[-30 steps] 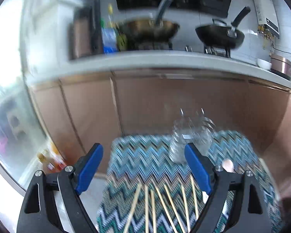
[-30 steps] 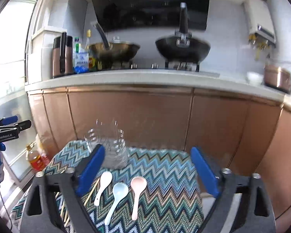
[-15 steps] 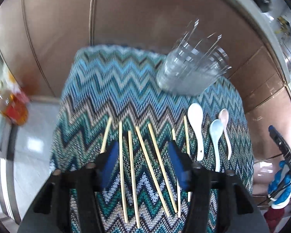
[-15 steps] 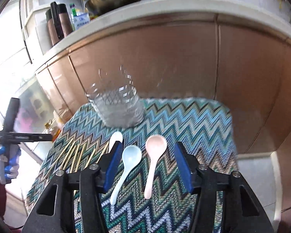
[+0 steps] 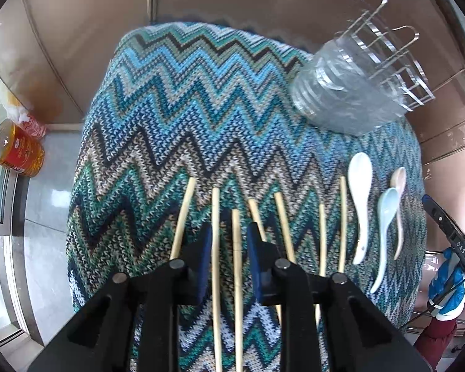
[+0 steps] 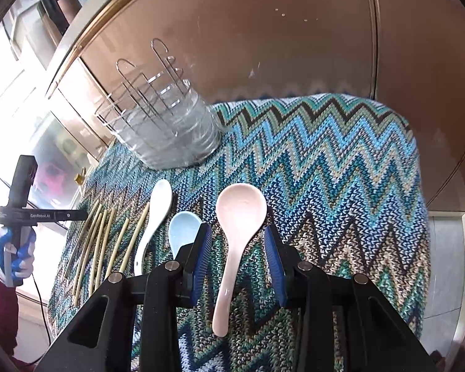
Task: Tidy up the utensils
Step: 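Grasp a bamboo chopstick with the left tool while the right tool grasps the pink spoon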
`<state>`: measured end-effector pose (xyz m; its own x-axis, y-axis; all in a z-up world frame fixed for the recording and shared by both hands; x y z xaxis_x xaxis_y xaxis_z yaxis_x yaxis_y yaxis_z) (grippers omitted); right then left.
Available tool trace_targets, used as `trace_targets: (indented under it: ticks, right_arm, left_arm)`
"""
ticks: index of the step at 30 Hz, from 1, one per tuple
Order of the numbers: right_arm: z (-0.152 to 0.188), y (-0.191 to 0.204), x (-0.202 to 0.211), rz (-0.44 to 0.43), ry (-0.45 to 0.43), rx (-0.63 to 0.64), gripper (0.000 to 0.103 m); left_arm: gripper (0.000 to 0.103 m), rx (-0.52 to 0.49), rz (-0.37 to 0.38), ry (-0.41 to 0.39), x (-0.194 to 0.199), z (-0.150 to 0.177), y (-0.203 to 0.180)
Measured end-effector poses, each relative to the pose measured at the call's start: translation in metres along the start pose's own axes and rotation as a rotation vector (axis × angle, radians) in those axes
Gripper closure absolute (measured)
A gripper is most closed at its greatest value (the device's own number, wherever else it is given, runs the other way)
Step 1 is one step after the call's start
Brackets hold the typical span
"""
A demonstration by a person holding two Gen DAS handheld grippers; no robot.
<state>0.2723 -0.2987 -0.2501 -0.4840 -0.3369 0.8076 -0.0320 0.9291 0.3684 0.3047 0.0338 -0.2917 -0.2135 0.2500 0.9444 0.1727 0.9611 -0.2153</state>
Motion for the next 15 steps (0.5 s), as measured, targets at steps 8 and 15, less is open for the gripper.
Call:
trace_targets:
  ticks: [8, 15]
  right_arm:
    - [-0.004, -0.009, -0.012, -0.002, 0.024, 0.0, 0.067]
    - [-0.022, -0.017, -0.027, -0.032, 0.083, 0.011, 0.066]
  left_arm:
    - [0.09, -0.006, -0.045, 0.049, -0.019, -0.006, 0.008]
    - [0.092, -0.031, -0.075, 0.076, -0.033, -0.01, 0.004]
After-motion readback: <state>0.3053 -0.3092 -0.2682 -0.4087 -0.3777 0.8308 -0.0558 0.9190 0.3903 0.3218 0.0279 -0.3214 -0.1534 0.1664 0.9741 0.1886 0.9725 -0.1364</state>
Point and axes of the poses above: each gripper's, at about its wrist camera, not at the fingertips, and x roughly against the way its jaws point, y to its left, z to its underside, the point moved 8 cm from there along -x, roughly the way its jaws point, and after that the axes turned 7 degrees about -x, right-handed, at the moved point
